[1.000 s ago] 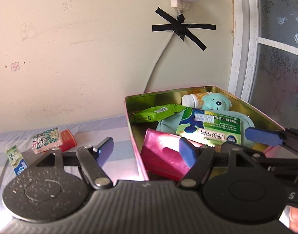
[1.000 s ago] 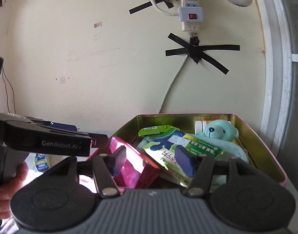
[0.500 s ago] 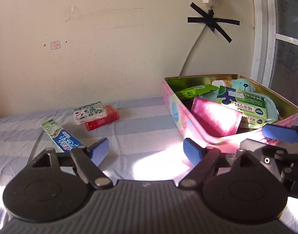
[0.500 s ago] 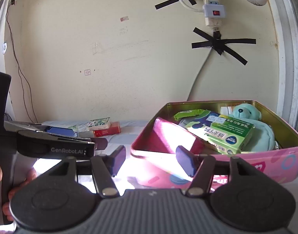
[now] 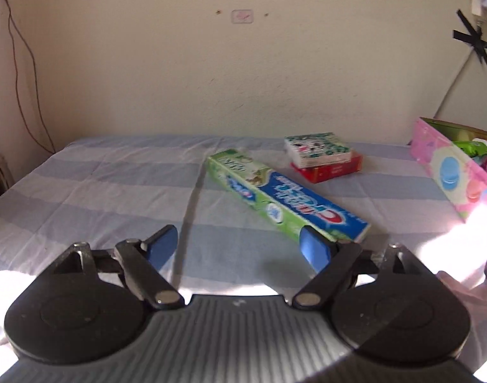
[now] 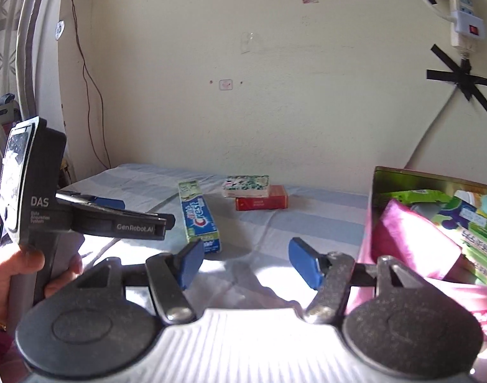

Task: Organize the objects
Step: 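Withdraw the left gripper from the tin, then grasp the Crest toothpaste box with the right gripper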

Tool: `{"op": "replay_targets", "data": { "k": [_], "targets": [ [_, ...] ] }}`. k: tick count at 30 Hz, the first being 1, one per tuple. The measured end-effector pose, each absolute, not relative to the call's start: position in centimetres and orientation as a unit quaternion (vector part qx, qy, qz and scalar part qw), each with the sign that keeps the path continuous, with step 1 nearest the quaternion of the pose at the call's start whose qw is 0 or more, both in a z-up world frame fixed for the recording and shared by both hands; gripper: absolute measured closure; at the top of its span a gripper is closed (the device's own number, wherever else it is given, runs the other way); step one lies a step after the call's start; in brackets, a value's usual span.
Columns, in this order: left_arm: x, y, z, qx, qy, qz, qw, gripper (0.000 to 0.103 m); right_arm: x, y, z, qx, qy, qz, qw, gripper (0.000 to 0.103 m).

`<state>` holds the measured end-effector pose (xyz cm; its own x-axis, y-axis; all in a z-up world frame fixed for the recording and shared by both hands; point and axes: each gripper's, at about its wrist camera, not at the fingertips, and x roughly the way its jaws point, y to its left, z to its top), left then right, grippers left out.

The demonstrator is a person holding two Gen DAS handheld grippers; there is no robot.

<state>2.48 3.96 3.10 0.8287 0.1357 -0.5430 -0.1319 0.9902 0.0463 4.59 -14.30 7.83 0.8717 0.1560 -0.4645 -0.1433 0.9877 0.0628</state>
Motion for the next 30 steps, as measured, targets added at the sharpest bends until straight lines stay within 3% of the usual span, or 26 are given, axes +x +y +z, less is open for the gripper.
{"op": "replay_targets", "data": {
  "k": [9,21,24,26,30],
  "targets": [
    [3.8,10.7,1.6,-0.111,0.317,0.095,0.937,0.018,11.6,-9.4,5.3,-0.041,0.283,0.107,0.952,0.039],
    [3.8,12.2,2.2,-0.126,0.307,0.118,0.936,0.018,19.3,-6.4,2.6,-0.062,0.328,0.128,0.934,0.032],
    [4.0,12.3,2.1,-0.127,0.308,0.114,0.936,0.018,19.9,-6.6,1.8,-0.045,0.333,0.134,0.932,0.038],
    [4.0,12.3,2.1,-0.125,0.307,0.114,0.936,0.018,19.7,-7.1,2.0,-0.038,0.332,0.143,0.932,0.062],
    [4.1,12.2,2.0,-0.12,0.309,0.112,0.937,0.018,17.5,-7.0,2.3,-0.075,0.326,0.155,0.929,0.063]
  ]
}}
